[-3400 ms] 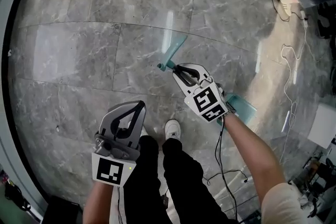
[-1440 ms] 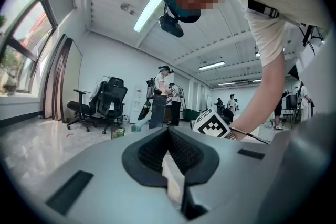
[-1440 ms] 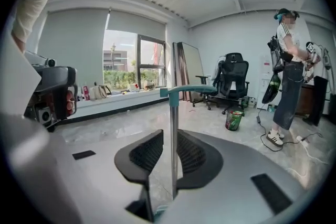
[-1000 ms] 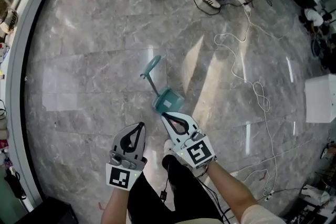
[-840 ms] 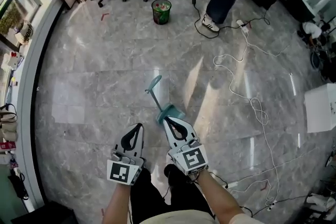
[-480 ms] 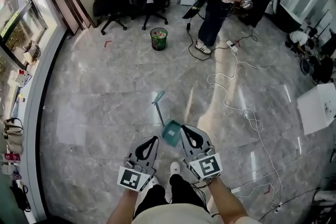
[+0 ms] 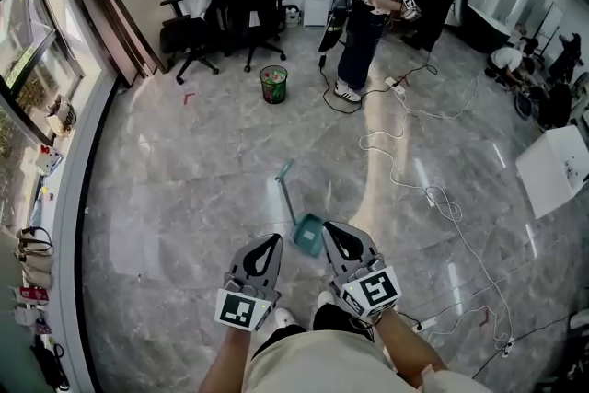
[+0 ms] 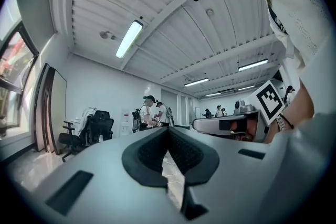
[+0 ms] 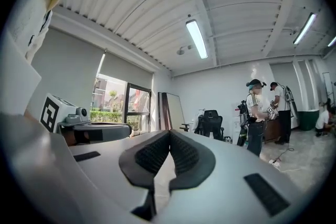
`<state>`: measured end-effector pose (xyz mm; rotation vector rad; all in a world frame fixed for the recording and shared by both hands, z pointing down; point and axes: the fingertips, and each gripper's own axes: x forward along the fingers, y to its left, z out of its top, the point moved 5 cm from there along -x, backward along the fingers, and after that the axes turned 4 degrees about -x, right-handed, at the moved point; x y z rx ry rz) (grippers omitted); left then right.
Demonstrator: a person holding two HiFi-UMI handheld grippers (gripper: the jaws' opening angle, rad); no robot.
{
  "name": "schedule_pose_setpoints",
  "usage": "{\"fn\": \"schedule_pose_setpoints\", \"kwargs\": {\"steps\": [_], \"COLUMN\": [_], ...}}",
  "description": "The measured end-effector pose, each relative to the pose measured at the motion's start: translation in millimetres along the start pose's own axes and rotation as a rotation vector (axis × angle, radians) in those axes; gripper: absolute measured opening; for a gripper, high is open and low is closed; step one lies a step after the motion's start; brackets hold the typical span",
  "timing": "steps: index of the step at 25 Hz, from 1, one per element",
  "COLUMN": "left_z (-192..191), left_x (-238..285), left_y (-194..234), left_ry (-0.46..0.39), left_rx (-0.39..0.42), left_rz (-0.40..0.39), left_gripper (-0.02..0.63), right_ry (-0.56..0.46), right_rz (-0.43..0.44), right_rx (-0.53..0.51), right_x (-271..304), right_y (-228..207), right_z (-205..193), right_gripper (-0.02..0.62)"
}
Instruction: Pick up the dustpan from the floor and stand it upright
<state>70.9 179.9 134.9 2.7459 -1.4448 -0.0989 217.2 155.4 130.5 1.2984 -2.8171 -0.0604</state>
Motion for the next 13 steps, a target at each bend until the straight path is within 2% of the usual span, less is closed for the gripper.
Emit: {"fn": "schedule_pose_setpoints", "kwargs": {"steps": [7, 13], "left_z": [-2, -16], "left_x": [0, 38], "left_y": [-7, -29], "left_ry": [0.018, -0.022], "left_rx": [-0.010, -0.044], "left_rz": [0.027, 0.043], "left_gripper": [0.011, 0.011], "right_ry": [0.014, 0.037], "right_rz": [0.011, -0.005], "right_rx": [0.030, 0.028], "right_x": [-10, -28], "right_y": [2, -35], "right_z": [2, -12], "right_gripper": [0.018, 0.018]}}
